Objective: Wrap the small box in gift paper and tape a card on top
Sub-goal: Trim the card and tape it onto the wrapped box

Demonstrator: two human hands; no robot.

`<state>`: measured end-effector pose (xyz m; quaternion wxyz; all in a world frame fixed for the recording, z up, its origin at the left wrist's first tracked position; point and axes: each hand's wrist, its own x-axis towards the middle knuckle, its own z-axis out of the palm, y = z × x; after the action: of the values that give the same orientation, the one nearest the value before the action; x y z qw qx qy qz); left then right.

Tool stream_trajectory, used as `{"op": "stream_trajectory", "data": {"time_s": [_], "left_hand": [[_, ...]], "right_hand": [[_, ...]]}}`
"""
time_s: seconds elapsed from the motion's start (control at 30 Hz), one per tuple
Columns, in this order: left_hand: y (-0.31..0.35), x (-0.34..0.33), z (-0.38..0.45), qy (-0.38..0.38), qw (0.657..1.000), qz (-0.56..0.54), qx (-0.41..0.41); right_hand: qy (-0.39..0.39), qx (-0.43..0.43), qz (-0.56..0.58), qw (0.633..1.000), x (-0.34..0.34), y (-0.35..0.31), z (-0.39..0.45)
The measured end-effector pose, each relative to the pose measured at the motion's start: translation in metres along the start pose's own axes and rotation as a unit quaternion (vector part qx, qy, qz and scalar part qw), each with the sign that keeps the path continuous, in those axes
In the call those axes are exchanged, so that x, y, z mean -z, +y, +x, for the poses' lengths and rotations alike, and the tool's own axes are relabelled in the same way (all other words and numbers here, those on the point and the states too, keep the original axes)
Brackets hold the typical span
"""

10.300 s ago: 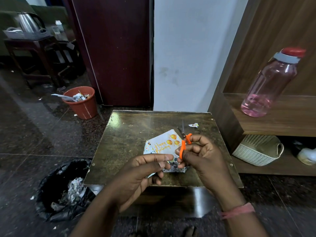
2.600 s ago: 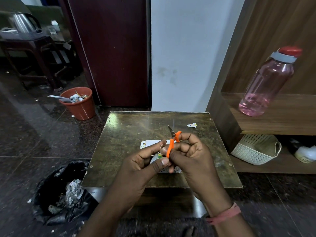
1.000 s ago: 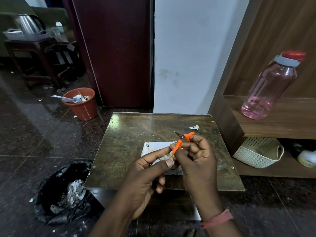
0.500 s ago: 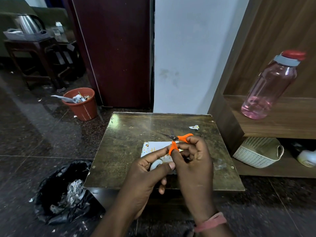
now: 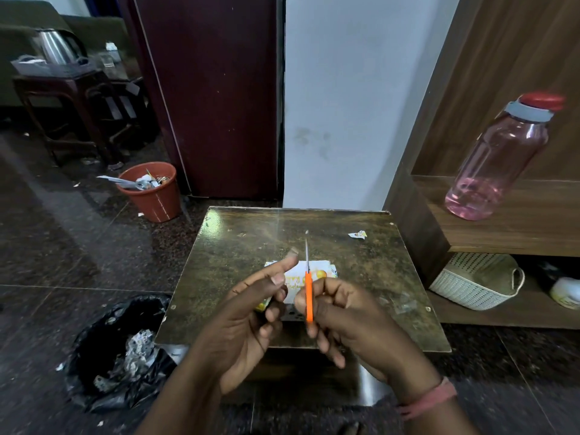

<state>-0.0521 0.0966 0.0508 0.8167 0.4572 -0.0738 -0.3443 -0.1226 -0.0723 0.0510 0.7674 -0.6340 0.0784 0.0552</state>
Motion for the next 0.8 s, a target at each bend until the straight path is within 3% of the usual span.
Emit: {"op": "stream_trajectory", "data": {"time_s": [0.1, 0.27, 0.8], "left_hand": [[0.0042, 0.0072, 0.0003, -0.029, 0.999, -0.042, 0.013], [0.0059, 0.0116, -0.0003, -0.050, 0.996, -0.067, 0.025], [0.0047, 0.0107, 0.0000, -0.058, 0.996, -0.062, 0.031]], "right_hand": [[-0.091, -0.041, 0.009, 0.995, 0.0018, -0.0022, -0.0074], [-0.176, -0.100, 0.028, 0.979, 0.0048, -0.0042, -0.0105], [-0.203, -0.120, 0.030, 0.971, 0.0067, 0.0007, -0.0073]]}}
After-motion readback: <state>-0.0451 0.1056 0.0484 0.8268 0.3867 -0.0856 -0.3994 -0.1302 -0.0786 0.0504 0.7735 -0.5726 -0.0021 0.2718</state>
